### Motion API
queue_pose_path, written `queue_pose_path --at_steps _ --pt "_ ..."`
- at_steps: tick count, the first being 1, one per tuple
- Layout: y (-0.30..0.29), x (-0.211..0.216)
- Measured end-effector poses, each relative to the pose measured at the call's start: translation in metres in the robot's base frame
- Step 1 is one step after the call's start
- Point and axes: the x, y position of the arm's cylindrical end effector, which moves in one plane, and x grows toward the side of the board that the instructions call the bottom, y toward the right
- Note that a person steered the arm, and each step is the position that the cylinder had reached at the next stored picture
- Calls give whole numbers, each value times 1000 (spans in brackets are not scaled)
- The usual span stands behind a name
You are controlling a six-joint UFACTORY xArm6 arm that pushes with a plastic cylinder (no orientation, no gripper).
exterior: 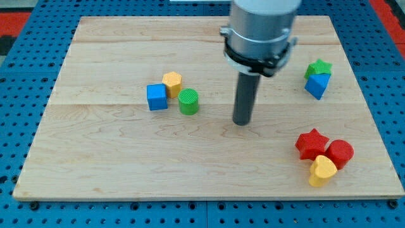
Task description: Move the yellow hexagon into red star
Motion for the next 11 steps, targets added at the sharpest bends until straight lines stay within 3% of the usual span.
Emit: queue_pose_path --at_steps 3,4,6,7,8,11 --pt "-50 -155" --pt "-94 -171" --pt "-179 -156" --pt "-204 -124" --pt "-184 -88" --pt "-96 -78"
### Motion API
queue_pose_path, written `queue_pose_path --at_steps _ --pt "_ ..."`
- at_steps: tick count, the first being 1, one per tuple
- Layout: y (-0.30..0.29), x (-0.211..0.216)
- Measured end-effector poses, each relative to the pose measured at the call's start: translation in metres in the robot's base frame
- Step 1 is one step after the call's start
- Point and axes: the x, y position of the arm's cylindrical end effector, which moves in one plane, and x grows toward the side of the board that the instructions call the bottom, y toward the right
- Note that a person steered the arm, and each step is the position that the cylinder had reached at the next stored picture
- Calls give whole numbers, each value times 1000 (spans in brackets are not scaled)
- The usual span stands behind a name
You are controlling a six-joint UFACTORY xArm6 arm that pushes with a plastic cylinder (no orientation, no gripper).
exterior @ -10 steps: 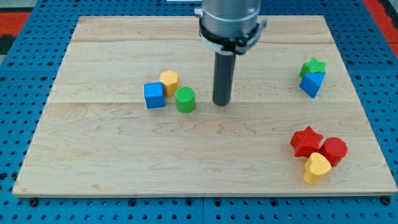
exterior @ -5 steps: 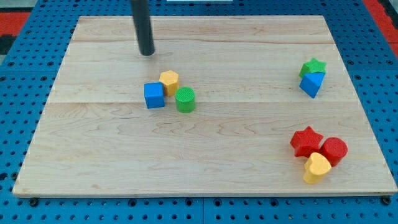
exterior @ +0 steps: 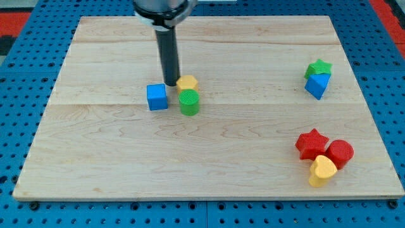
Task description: Move the yellow hexagon into red star
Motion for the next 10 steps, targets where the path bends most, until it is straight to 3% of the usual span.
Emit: queue_pose_path --at_steps 2,3,4,6,8,9,10 --pt "128 38" --pt "164 50" --pt "165 51" --pt "104 -4" --pt "84 53" --pt "137 54" --pt "161 81"
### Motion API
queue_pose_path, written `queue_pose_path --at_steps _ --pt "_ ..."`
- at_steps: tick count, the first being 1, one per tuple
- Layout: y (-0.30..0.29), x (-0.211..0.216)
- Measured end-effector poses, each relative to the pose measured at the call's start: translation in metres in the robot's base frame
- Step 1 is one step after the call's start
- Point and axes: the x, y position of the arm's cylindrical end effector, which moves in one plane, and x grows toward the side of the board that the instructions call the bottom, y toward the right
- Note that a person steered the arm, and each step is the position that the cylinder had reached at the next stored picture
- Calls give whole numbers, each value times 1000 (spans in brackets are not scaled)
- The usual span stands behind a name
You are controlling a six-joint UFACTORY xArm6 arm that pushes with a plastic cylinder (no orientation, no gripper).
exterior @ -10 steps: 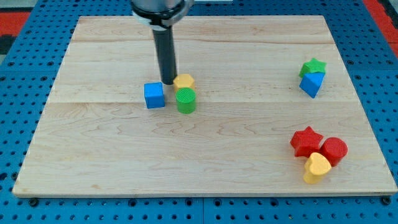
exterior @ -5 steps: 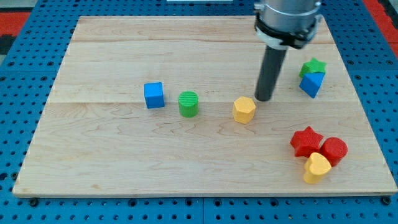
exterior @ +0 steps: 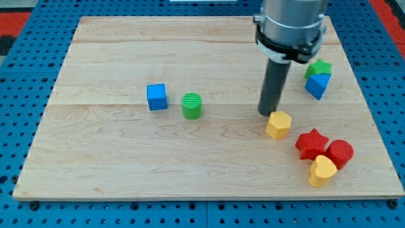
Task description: Move the yellow hexagon into red star
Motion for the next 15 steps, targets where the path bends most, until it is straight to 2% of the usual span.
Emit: queue_pose_path --at_steps 1,3,7,13,14,15 --pt "7 37" --pt "7 38" --pt "51 48" --pt "-22 39" --pt "-32 50" --pt "-14 76"
